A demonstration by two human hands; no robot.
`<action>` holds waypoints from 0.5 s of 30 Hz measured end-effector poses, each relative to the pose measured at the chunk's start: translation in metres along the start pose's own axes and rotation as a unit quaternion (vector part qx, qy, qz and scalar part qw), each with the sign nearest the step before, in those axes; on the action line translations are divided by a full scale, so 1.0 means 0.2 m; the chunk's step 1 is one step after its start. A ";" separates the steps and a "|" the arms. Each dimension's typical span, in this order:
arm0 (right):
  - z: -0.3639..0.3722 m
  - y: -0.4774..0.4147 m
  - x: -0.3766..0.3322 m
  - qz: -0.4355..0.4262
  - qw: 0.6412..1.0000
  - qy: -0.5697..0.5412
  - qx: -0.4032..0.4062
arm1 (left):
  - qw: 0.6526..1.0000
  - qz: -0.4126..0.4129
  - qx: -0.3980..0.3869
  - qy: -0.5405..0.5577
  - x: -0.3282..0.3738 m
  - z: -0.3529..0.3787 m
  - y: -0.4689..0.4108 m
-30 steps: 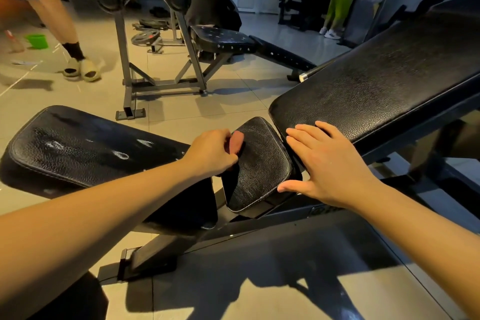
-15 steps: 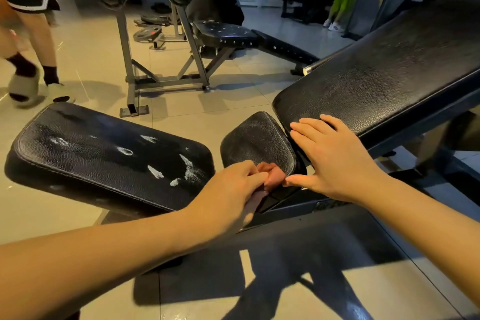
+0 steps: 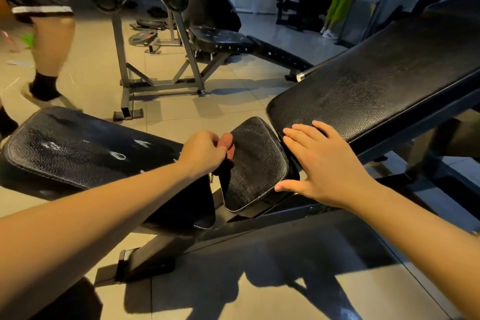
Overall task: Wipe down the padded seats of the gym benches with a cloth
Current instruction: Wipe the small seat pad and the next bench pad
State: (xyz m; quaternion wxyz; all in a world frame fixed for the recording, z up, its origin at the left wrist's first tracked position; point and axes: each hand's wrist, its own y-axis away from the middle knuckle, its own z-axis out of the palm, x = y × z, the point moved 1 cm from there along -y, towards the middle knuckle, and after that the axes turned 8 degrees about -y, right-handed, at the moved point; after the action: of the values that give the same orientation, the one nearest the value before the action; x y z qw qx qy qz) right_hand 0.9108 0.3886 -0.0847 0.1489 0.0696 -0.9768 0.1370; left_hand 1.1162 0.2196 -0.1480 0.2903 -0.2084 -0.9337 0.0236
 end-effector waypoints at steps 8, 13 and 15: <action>0.01 0.00 0.00 -0.004 1.000 -0.005 -0.002 | 0.999 0.027 -0.003 -0.023 0.18 -0.04 0.21; 0.01 0.00 0.01 -0.007 1.000 -0.007 0.003 | 0.982 0.188 -0.004 -0.013 0.29 -0.08 0.46; 0.02 -0.01 0.01 -0.005 1.000 -0.007 0.003 | 0.988 0.151 0.005 -0.042 0.24 -0.07 0.31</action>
State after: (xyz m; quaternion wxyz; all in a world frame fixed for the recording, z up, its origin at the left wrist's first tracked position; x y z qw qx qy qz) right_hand 0.9093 0.3859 -0.0869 0.1424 0.0757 -0.9771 0.1386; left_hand 1.1115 0.2949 -0.1209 0.2449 -0.3441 -0.9028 0.0805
